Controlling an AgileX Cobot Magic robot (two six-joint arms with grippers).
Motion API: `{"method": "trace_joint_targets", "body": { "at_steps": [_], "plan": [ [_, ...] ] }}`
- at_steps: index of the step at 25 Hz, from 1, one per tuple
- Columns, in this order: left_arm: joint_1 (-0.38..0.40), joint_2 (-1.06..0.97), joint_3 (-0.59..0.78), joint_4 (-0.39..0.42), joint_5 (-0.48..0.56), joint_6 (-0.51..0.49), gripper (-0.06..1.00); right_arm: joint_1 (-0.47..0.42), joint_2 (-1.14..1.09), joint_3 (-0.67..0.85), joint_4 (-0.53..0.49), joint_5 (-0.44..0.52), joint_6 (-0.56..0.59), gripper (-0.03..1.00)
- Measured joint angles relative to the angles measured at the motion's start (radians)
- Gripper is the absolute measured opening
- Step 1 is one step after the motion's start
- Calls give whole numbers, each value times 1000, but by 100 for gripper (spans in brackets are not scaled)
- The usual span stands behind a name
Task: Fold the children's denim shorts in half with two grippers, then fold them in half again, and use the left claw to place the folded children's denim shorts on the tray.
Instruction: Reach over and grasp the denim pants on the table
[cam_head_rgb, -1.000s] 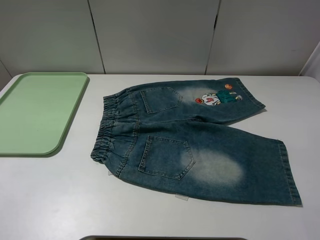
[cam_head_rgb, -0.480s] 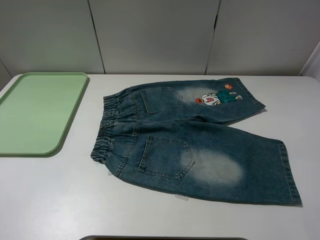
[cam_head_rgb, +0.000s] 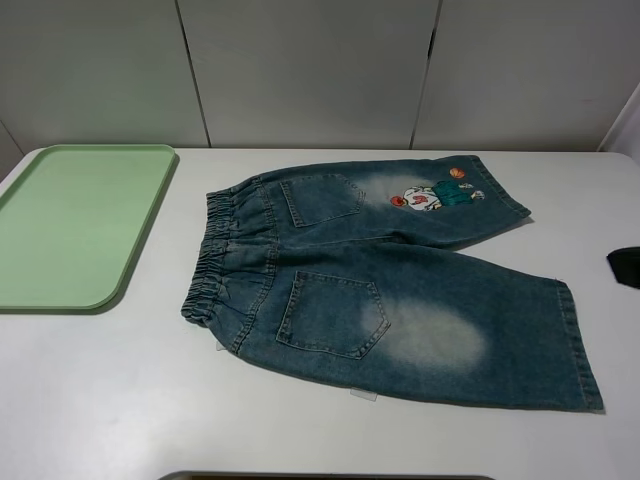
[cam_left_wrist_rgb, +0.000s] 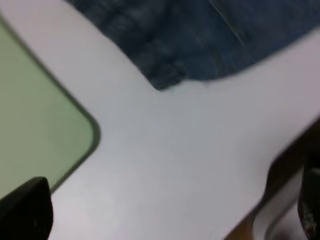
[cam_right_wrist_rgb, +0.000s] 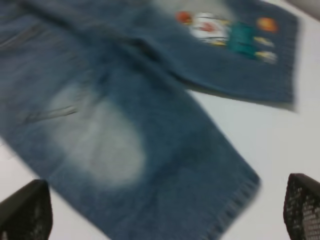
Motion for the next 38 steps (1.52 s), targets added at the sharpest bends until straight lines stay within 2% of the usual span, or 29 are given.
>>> {"method": "trace_joint_targets", "body": {
  "at_steps": [1, 4, 6, 9, 15, 18, 24, 31, 38],
  "plan": [
    [-77, 34, 0, 18, 9, -1, 97, 53, 19, 0, -17, 10, -1, 70],
    [-208, 100, 0, 31, 12, -2, 97, 227, 76, 0, -61, 40, -1, 70],
    [-253, 143, 0, 32, 12, 0, 97, 309, 110, 0, -78, 55, -1, 70],
    [-268, 200, 1, 35, 11, 31, 97, 381, 156, 0, -84, 58, -1, 70],
    [-270, 296, 78, 38, 5, 151, 97, 397, 243, 33, -89, 24, -41, 70],
    [-270, 324, 136, 43, -34, 208, 97, 397, 294, 53, -92, -1, -72, 70],
    [-270, 407, 211, 103, -168, 247, 97, 397, 365, 80, -118, -21, -124, 70],
    [-270, 549, 215, 131, -350, 282, 97, 397, 381, 140, -209, -25, -145, 70],
    [-264, 726, 215, 211, -486, 328, 97, 397, 381, 191, -215, -23, -145, 70]
  ]
}}
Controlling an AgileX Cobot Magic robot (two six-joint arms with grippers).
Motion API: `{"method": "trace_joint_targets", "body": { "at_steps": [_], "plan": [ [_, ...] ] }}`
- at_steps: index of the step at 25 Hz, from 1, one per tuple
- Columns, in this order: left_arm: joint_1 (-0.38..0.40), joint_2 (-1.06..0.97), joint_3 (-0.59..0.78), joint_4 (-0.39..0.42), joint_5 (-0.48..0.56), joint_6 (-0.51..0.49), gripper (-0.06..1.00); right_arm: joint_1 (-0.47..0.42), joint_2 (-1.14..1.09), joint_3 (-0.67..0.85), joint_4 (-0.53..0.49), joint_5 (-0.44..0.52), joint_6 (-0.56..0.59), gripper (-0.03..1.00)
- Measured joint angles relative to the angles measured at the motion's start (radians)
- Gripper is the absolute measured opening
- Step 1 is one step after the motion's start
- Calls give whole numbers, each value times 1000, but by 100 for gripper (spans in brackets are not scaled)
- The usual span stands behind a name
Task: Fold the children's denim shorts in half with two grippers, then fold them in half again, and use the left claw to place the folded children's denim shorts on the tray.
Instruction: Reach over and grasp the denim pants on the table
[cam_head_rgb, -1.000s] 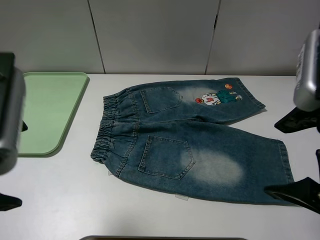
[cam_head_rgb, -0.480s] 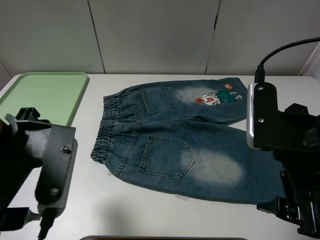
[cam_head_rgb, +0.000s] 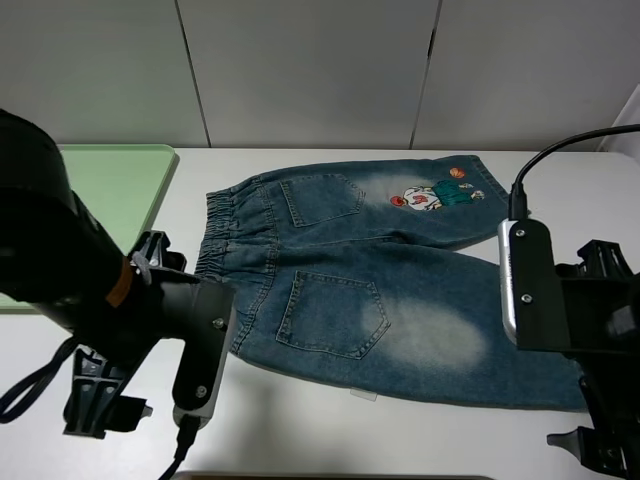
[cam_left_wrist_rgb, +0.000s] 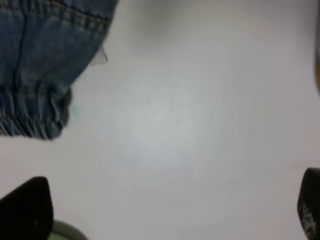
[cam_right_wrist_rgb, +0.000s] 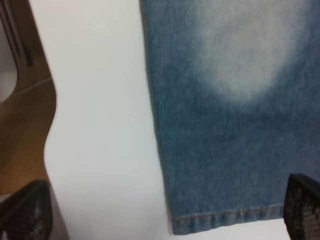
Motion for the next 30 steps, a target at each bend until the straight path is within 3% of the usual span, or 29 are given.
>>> {"method": "trace_joint_targets", "body": {
  "at_steps": [10, 14, 30],
  "plan": [
    [173, 133, -6, 23, -237, 32, 85, 0, 0, 1, 14, -3, 0, 70],
    [203, 182, -7, 23, -327, 57, 78, 0, 0, 1, 17, -6, 0, 70],
    [210, 385, -113, 24, -362, 125, 76, 0, 0, 1, 52, -35, 0, 70]
  ]
}}
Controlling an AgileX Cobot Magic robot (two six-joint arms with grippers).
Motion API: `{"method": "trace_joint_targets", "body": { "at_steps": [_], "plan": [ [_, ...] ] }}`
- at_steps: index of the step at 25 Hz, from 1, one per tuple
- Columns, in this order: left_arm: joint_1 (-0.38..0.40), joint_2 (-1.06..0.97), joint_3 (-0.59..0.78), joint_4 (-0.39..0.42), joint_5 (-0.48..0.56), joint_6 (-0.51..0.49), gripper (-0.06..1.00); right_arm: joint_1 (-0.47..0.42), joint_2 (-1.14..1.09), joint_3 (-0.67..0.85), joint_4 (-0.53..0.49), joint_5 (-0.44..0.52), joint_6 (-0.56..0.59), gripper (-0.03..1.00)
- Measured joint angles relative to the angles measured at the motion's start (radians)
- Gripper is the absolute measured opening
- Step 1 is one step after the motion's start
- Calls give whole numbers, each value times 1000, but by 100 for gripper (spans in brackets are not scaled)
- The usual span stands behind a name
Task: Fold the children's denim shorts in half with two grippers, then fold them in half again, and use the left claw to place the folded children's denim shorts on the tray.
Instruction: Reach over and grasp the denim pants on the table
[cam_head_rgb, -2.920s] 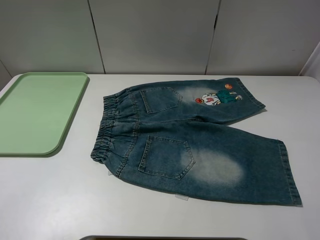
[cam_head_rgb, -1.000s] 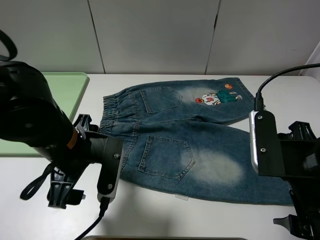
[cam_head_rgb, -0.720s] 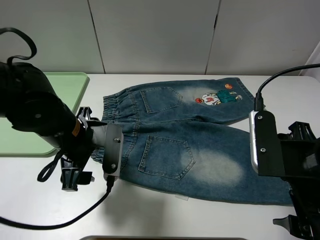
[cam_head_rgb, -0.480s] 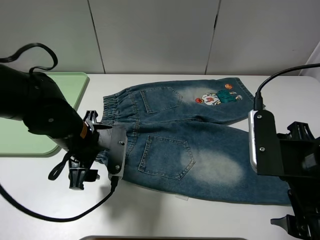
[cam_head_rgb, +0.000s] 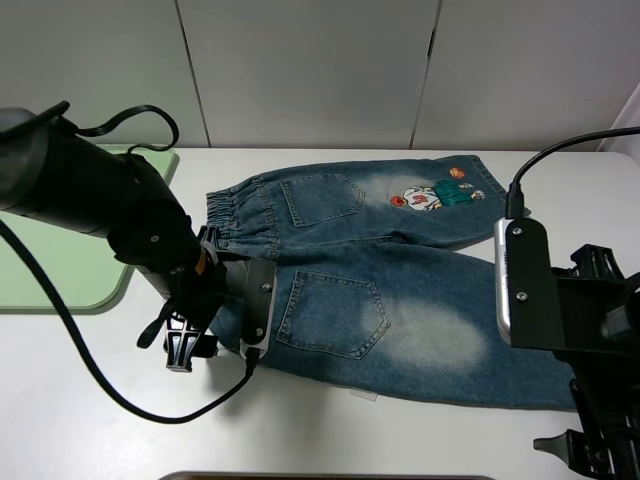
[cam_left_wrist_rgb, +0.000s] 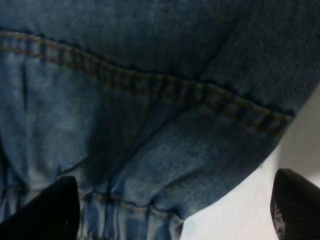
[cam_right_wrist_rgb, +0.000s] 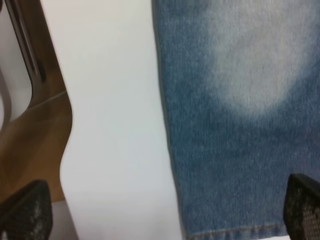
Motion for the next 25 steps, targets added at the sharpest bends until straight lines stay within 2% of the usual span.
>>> {"method": "trace_joint_targets", "body": {
  "at_steps": [10, 25],
  "plan": [
    [1, 46, -13, 4, -12, 89, 76, 0, 0, 0, 40, -43, -9, 70],
    [1, 76, -30, -11, -11, 129, 75, 0, 0, 1, 42, -43, -13, 70]
  ]
}}
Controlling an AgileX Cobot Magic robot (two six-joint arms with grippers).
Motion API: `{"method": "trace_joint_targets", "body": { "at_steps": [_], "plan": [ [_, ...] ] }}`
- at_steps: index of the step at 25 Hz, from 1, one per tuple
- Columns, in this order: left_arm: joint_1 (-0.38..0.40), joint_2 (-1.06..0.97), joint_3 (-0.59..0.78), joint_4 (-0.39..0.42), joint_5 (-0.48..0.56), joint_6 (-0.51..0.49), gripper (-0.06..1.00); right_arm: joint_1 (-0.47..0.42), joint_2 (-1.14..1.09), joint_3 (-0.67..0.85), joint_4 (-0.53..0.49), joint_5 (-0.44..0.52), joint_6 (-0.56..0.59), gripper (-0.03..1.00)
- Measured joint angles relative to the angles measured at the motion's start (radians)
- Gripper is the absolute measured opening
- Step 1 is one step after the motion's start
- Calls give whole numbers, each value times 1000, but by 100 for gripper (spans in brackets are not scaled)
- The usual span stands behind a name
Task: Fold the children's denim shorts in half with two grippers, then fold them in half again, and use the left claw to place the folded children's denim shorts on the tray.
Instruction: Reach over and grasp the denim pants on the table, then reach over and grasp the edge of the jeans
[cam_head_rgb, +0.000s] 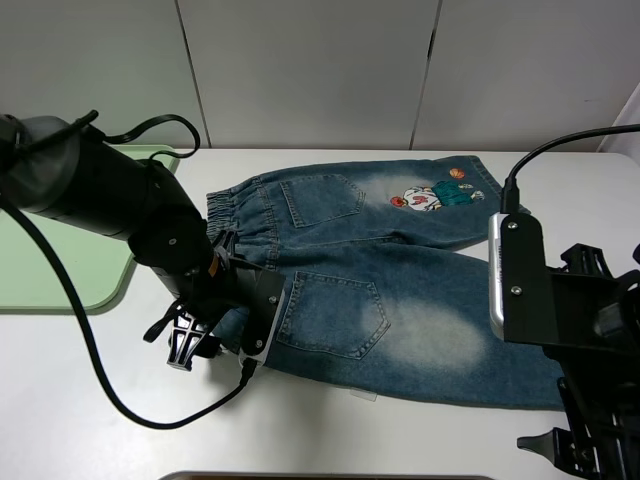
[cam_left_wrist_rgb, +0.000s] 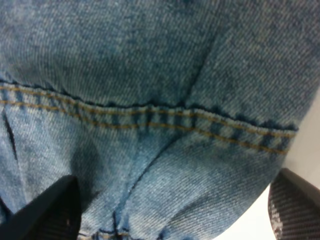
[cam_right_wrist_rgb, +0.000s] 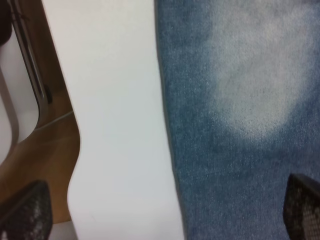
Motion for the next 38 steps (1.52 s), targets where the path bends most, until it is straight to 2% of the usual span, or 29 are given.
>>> {"method": "trace_joint_targets", "body": {
  "at_steps": [17, 19, 25, 29, 35, 38],
  "plan": [
    [1, 1, 0, -19, 3, 4, 73, 0, 0, 1, 0, -3, -3, 70],
    [1, 1, 0, -25, 10, 4, 67, 0, 0, 1, 0, -3, -3, 70],
    [-3, 6, 4, -65, 48, 4, 33, 0, 0, 1, 0, -3, -3, 70],
    [-10, 6, 7, -71, 63, 4, 14, 0, 0, 1, 0, -3, -3, 70],
    [-11, 6, 7, -70, 64, 6, 10, 0, 0, 1, -13, -3, -3, 70],
    [-11, 6, 7, -70, 64, 8, 8, 0, 0, 1, -58, -14, -3, 70]
  ]
}}
